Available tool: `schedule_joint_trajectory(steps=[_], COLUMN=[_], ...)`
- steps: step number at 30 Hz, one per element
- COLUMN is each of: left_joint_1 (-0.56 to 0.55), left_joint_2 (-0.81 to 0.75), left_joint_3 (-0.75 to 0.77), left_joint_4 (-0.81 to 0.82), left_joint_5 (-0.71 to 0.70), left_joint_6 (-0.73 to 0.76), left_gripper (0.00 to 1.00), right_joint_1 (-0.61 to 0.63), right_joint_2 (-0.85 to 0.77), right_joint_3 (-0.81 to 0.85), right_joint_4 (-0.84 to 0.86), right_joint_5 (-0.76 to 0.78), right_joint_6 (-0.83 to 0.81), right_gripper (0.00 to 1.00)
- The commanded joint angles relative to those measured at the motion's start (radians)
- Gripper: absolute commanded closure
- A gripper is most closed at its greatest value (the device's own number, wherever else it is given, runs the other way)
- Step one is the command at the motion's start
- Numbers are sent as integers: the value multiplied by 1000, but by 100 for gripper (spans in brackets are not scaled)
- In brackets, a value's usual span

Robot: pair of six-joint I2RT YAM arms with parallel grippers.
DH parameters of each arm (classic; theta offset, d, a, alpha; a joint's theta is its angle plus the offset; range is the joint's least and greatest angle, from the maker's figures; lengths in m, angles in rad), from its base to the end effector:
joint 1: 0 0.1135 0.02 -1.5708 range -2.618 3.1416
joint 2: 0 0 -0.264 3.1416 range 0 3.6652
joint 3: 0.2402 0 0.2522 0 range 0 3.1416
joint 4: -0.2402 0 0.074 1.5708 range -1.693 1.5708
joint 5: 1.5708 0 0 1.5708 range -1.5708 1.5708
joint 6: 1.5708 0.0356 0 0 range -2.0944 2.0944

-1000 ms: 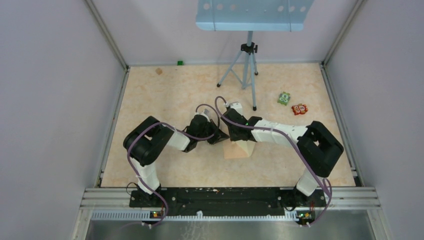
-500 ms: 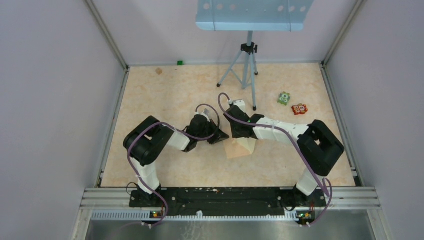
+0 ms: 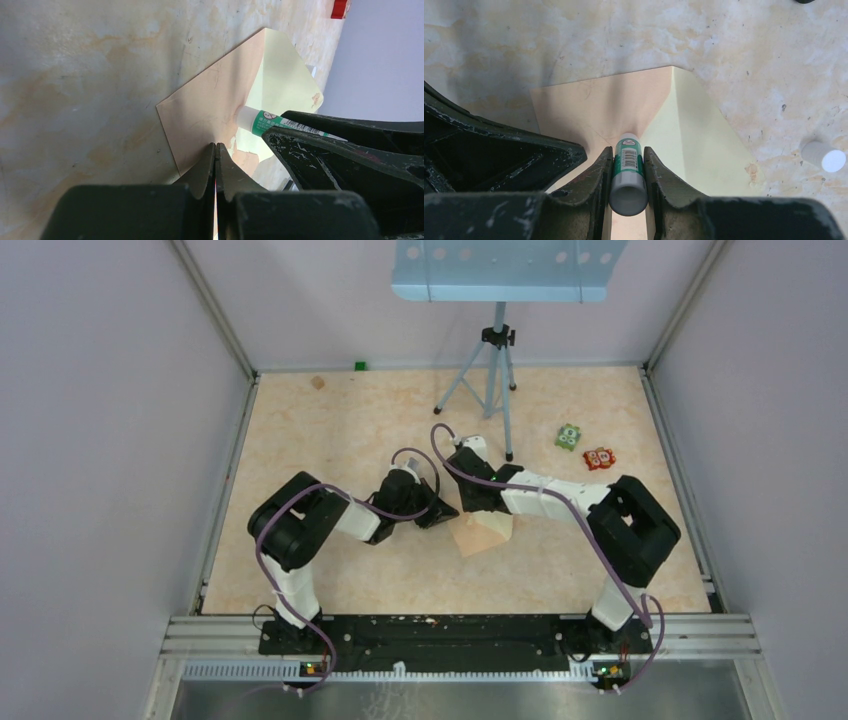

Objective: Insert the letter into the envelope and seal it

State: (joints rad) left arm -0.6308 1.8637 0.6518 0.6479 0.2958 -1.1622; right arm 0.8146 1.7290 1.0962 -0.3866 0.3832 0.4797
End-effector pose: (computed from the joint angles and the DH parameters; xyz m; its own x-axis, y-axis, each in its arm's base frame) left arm 0.2602 -0.2029 0.1002 -0.8718 -0.4503 -0.1928 -0.0929 0.5385 -0.8375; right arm 0.2503 0.2460 0.1866 -0.7678 -0.1902 -0.6117 -0.2096 0.9769 -0.0408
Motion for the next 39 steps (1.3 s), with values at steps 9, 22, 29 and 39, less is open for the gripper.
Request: schedule_joint_trajectory(steps=[9,22,29,39], left_joint_1=[5,3,4,4], left_joint_2=[48,26,25,20], left_joint_3=[-24,0,2,0], left_joint_4=[-220,-381,-407,-422], left_joint_5=[-167,-278,-287,-322], left_joint_6=[-24,-111,-131,-150], left_gripper=[100,100,100,100], right_joint_1=[1,49,67,85], right_joint_2=[-8,-12,-19,-45], right_joint_3=[-14,-31,-36,-64], right_joint_4=[-12,-33,-55,-93], right_joint_5=[-71,-102,-102,-105], right_joint_6=[-19,-8,-1,23], right_gripper=[100,100,100,100])
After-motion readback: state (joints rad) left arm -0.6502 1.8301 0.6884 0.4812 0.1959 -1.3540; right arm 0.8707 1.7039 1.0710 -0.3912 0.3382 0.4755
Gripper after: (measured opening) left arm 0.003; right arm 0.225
